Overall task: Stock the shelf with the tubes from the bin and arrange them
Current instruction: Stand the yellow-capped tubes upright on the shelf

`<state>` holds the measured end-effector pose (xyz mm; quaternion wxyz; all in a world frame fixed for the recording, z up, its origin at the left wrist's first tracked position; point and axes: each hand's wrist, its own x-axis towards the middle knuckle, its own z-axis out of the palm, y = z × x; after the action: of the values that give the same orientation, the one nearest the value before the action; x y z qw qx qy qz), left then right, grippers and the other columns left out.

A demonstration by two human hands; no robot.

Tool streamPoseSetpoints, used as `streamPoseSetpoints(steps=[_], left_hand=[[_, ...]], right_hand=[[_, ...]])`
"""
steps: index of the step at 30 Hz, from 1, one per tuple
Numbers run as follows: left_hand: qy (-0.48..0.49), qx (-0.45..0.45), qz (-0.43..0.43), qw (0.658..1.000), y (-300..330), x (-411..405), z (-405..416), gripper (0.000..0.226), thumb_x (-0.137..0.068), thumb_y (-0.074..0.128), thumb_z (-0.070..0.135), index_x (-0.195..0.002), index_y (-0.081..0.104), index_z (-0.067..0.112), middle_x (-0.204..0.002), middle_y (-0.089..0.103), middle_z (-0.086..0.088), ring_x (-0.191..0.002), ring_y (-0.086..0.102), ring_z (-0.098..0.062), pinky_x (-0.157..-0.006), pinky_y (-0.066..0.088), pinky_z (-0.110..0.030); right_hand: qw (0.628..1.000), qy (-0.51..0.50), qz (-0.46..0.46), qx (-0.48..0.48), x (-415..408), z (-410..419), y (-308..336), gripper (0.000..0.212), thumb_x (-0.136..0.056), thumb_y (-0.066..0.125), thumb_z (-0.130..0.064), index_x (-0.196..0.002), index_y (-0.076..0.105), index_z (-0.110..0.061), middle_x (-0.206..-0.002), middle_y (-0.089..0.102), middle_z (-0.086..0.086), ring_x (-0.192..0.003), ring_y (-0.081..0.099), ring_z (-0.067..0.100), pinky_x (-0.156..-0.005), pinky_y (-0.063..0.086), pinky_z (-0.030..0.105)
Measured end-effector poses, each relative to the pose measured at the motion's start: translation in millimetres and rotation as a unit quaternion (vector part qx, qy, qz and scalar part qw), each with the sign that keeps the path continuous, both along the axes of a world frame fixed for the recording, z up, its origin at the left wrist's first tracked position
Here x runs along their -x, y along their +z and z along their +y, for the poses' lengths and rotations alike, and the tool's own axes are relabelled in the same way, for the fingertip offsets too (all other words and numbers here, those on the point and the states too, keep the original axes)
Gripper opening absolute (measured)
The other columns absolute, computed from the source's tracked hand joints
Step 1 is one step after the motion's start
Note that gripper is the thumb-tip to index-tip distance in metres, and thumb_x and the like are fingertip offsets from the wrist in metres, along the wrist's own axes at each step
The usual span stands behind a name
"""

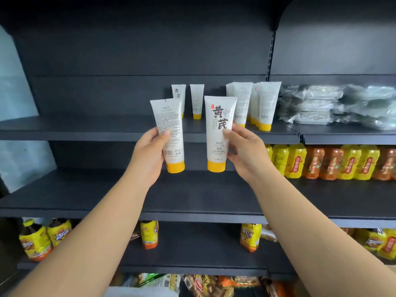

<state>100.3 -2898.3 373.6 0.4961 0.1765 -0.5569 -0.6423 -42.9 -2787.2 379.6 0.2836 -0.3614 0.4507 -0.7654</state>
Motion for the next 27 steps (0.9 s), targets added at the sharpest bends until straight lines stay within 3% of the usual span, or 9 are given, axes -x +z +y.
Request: streamPoseSetpoints(steps=[3,6,10,15,16,19,21,27], left_hand=[[0.011,0.027,-0.001,1.000,12.9,22.5,-34.5,0.016,-0.095,0.047,0.010,-0.103,0.059,0.017,-0.096,0.066,0.008,-0.087,0.064,-0.005,-0.077,0.053,-0.022],[0.015,0.045,-0.009,0.999,24.8,49.0,-81.6,0.025,-0.095,0.047,0.011,-0.120,0.053,0.012,-0.102,0.064,0.006,-0.093,0.062,-0.009,-0.081,0.051,-0.028],[0.016,0.060,-0.038,0.997,37.8,86.7,-152.1,0.030,-0.095,0.047,0.013,-0.125,0.046,0.010,-0.114,0.061,0.001,-0.097,0.060,-0.009,-0.085,0.048,-0.030],[-0.007,0.057,-0.093,0.994,44.3,128.1,-231.1,0.027,-0.096,0.045,0.013,-0.123,0.042,0.011,-0.099,0.060,0.008,-0.079,0.062,-0.001,-0.063,0.050,-0.022],[-0.005,0.059,-0.110,0.992,43.5,135.3,-244.2,0.028,-0.096,0.045,0.016,-0.124,0.042,0.012,-0.102,0.061,0.007,-0.079,0.063,-0.002,-0.065,0.051,-0.023],[0.001,0.064,-0.164,0.984,42.6,153.1,-274.2,0.034,-0.096,0.046,0.025,-0.128,0.038,0.016,-0.120,0.055,0.006,-0.102,0.052,-0.013,-0.092,0.039,-0.041],[-0.011,0.054,-0.174,0.983,46.6,162.8,-288.4,0.036,-0.096,0.045,0.024,-0.130,0.035,0.016,-0.117,0.050,0.008,-0.107,0.044,-0.014,-0.099,0.033,-0.050],[-0.043,0.030,-0.190,0.980,48.8,176.7,-317.1,0.024,-0.097,0.044,0.021,-0.120,0.036,0.020,-0.116,0.053,0.007,-0.111,0.050,-0.018,-0.086,0.042,-0.049]], right_hand=[[1.000,0.002,0.018,0.015,20.4,-31.0,13.2,0.019,-0.094,0.049,-0.008,-0.100,0.065,-0.015,-0.092,0.069,-0.002,-0.077,0.064,0.009,-0.067,0.053,0.025],[0.999,-0.005,0.027,0.032,43.6,-73.5,26.4,0.019,-0.094,0.049,-0.007,-0.100,0.065,-0.014,-0.091,0.068,0.002,-0.077,0.063,0.013,-0.076,0.054,0.032],[0.999,-0.021,0.014,0.040,77.0,-143.7,41.7,0.019,-0.094,0.048,-0.007,-0.101,0.064,-0.013,-0.094,0.068,0.003,-0.080,0.064,0.013,-0.072,0.053,0.026],[0.998,-0.064,0.017,0.002,112.7,-226.1,43.3,0.021,-0.095,0.046,-0.005,-0.105,0.063,-0.010,-0.092,0.067,0.003,-0.078,0.064,0.012,-0.064,0.054,0.022],[0.997,-0.073,0.018,-0.012,118.3,-239.5,41.7,0.020,-0.094,0.046,-0.005,-0.099,0.064,-0.012,-0.094,0.067,0.004,-0.081,0.064,0.014,-0.068,0.055,0.024],[0.993,-0.096,0.022,-0.056,133.4,-269.9,38.0,0.022,-0.093,0.046,-0.005,-0.090,0.063,-0.017,-0.100,0.068,0.007,-0.091,0.064,0.021,-0.080,0.055,0.033],[0.992,-0.098,0.030,-0.077,143.1,-285.4,37.6,0.021,-0.093,0.047,-0.005,-0.089,0.064,-0.017,-0.102,0.068,0.008,-0.093,0.065,0.023,-0.083,0.055,0.038],[0.993,-0.082,0.037,-0.075,163.5,-305.5,35.9,0.025,-0.094,0.045,-0.006,-0.085,0.062,-0.023,-0.099,0.067,0.003,-0.090,0.064,0.017,-0.073,0.054,0.030]])
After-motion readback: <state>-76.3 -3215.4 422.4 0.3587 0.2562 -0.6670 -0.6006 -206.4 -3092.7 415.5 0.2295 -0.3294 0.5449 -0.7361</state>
